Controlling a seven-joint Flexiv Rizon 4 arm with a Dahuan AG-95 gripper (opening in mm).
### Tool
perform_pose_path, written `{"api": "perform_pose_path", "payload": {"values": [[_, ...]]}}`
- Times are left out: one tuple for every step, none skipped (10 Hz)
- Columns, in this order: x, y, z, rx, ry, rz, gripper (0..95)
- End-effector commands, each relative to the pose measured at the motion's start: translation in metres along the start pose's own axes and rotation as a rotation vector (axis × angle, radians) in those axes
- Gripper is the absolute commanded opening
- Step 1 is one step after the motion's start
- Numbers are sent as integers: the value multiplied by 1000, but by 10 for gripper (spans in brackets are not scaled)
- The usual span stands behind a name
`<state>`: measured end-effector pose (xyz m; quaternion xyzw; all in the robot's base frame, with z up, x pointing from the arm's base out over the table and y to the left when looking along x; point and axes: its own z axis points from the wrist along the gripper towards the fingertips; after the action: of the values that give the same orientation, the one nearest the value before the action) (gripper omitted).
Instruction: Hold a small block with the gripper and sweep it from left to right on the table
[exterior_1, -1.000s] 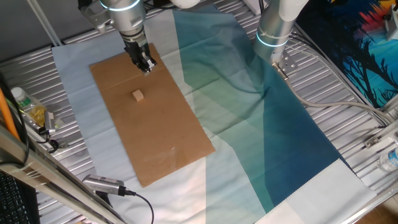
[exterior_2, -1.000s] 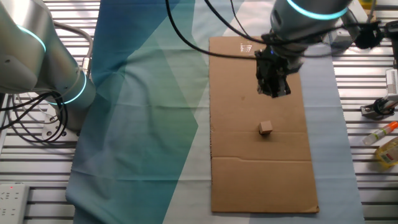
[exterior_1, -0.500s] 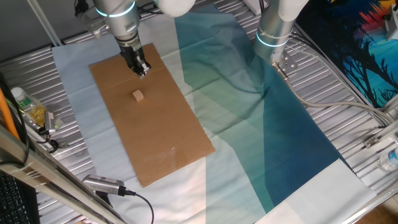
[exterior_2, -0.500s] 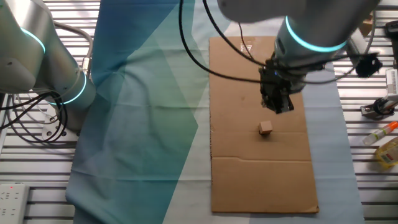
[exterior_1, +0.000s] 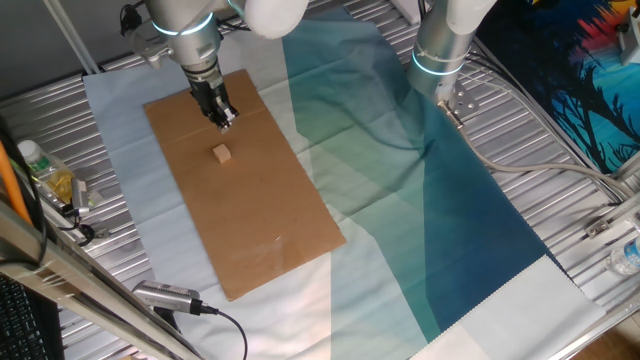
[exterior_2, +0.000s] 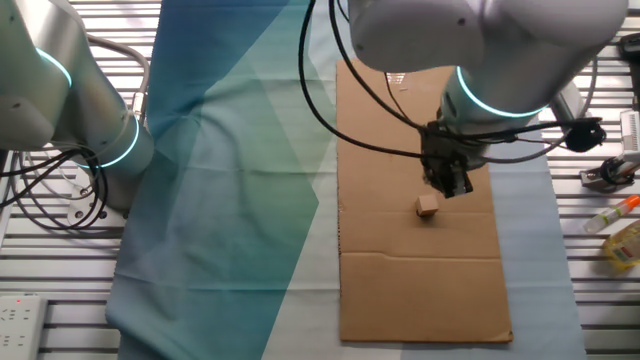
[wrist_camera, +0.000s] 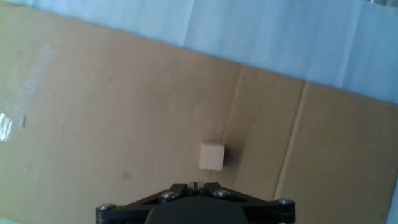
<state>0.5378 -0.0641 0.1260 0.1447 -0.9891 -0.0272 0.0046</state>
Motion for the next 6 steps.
{"api": "perform_pose_path", "payload": {"values": [[0,-1,1,-3,-5,-5,0],[0,-1,2,-4,-5,-5,190],[0,-2,3,-5,-7,-1,190],[0,-2,4,-6,-9,1,190],[-1,-3,5,-3,-14,25,380],[-1,-3,8,3,-24,38,380]]}}
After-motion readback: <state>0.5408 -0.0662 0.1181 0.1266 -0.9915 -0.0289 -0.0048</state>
